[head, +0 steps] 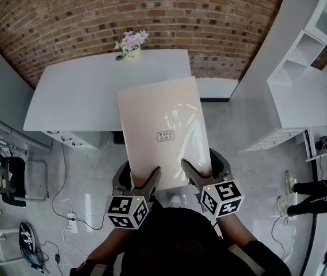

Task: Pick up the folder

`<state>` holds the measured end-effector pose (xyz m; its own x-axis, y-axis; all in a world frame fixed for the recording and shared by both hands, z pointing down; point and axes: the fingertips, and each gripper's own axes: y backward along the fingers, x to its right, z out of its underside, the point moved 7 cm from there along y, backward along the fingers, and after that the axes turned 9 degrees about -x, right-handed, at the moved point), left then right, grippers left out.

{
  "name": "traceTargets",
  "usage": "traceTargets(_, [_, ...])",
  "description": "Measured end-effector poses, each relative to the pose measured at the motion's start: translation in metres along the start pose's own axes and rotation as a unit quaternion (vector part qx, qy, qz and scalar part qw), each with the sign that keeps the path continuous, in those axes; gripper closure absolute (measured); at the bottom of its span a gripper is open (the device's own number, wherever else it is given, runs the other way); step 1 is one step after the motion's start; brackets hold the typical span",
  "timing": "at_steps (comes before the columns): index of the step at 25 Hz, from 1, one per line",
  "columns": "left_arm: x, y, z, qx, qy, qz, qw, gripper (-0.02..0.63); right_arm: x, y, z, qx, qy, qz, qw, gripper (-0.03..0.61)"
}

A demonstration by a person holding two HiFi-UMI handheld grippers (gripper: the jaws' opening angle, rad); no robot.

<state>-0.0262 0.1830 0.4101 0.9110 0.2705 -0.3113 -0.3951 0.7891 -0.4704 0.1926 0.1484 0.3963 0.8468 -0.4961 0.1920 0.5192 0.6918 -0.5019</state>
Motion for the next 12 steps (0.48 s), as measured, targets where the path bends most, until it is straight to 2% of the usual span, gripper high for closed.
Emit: traceTargets(12, [0.013, 0.005, 0.018, -0.009, 0.009, 0.003, 0.9999, 0.204, 0.002, 0.015, 0.017, -0.007, -0.004, 0.004, 1.000, 0.213])
